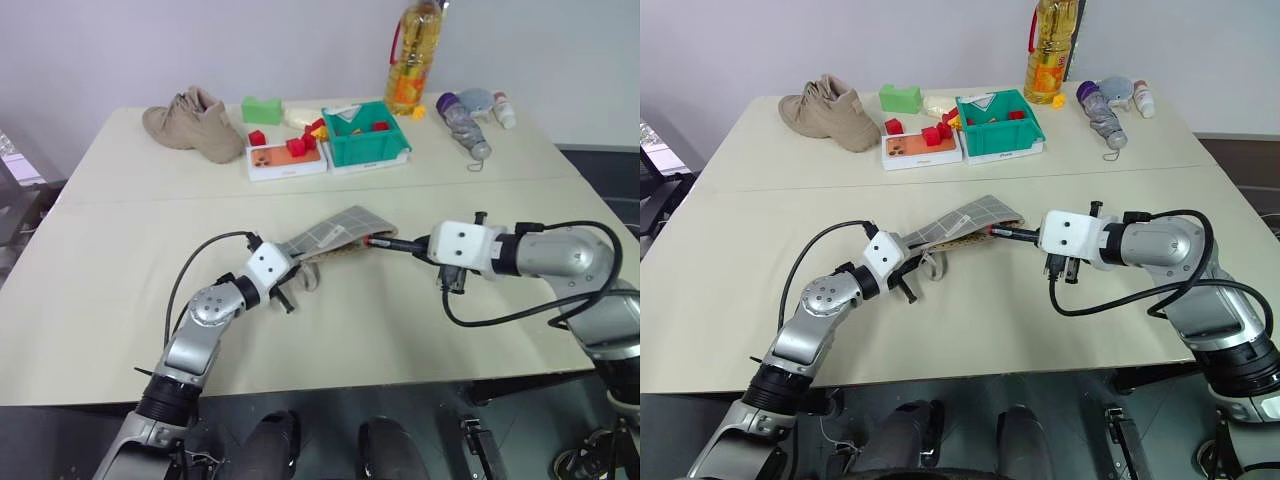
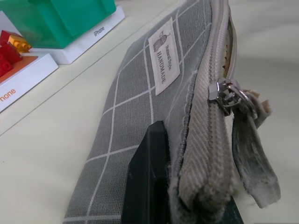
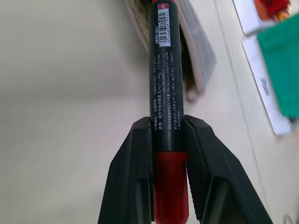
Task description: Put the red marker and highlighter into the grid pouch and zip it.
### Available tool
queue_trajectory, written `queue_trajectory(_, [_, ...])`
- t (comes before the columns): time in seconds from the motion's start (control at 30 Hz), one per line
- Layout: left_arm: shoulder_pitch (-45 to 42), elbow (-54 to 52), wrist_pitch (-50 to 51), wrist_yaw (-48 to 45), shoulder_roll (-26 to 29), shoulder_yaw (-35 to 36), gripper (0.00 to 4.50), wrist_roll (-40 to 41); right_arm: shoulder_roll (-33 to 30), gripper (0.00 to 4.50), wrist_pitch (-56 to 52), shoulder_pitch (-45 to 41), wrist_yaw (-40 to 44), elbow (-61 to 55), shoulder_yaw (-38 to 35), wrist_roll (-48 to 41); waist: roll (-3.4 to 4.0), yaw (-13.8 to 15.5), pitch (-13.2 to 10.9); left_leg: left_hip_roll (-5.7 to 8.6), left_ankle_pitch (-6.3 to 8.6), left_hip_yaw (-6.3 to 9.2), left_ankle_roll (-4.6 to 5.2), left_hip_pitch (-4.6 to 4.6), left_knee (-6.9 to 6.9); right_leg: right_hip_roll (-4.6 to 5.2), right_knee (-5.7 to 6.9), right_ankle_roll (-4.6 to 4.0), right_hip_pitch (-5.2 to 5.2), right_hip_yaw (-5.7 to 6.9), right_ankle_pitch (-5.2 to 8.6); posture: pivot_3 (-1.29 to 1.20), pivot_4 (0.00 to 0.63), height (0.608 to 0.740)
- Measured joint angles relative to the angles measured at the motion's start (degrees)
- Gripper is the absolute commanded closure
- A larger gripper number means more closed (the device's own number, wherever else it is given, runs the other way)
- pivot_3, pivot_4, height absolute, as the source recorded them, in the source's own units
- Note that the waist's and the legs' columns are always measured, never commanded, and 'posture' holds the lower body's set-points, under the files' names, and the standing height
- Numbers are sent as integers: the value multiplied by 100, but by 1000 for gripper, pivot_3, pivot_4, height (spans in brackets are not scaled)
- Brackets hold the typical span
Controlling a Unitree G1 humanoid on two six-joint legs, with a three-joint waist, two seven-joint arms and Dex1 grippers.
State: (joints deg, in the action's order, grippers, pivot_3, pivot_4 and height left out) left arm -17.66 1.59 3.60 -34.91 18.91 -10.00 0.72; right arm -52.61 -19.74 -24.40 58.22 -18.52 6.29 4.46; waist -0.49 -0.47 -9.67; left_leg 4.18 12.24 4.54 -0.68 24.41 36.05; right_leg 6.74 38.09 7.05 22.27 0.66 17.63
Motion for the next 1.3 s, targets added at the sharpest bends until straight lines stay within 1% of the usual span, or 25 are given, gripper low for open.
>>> queue_trajectory(0.17, [-5,-2,0,-25,13,-22,4500,-5,322,4100,-25,-88,-167,30,448,207,0,1,0,0,0,0,0,1,0,0,0,0,1,0,0,0,150,739])
queue_trajectory(0.5, [-5,-78,-2,-93,36,-57,4500,-22,407,4100,173,-385,-317,439,714,642,0,-4,0,1,0,0,0,1,1,0,0,0,2,0,0,0,150,739])
queue_trajectory(0.7, [-121,-153,-4,-124,58,-274,4500,-179,716,4100,351,-886,-261,486,1392,1206,0,-10,0,2,0,0,-1,1,1,-1,1,0,2,0,0,0,150,739])
queue_trajectory(0.87, [-127,-181,17,-124,31,-277,4500,-234,952,4100,400,-1100,-259,536,1664,1598,0,-7,0,2,-1,1,-1,1,1,-1,1,0,3,0,0,0,150,739])
queue_trajectory(0.93, [-126,-186,53,-127,35,-277,4500,-237,980,3037,459,-1111,-255,554,1691,1683,0,-12,0,2,0,0,-1,0,1,-1,1,0,3,0,0,0,150,739])
queue_trajectory(1.0, [-118,-221,73,-162,41,-293,4500,-238,1039,2186,563,-1120,-252,575,1692,1671,0,-12,0,2,-1,0,-1,1,0,-1,2,0,4,0,0,0,150,739])
queue_trajectory(1.03, [-115,-241,87,-182,20,-335,4500,-238,1075,1508,627,-1134,-252,575,1692,1665,0,-11,0,1,-1,0,-1,1,0,-1,2,0,4,0,0,0,150,739])
queue_trajectory(1.1, [-116,-250,100,-186,21,-347,4500,-235,1084,632,659,-1139,-248,574,1645,1593,0,-8,0,1,-1,0,-1,1,1,-1,1,0,3,0,0,0,150,739])
queue_trajectory(1.17, [-119,-259,125,-178,14,-339,4500,-216,1072,632,617,-1107,-187,527,1435,1344,0,-3,0,2,0,1,-1,1,1,-1,1,0,2,0,0,0,150,739])
queue_trajectory(1.23, [-127,-267,209,-157,-5,-304,4500,-142,1054,632,425,-1012,-59,378,1030,914,0,-1,0,1,0,1,-1,0,1,-1,1,0,1,0,0,0,150,739])
queue_trajectory(1.3, [-167,-265,349,-124,-68,-243,4500,-65,1071,632,-18,-971,68,200,503,312,0,-3,0,1,0,2,-1,1,2,-1,2,0,1,0,0,0,150,739])
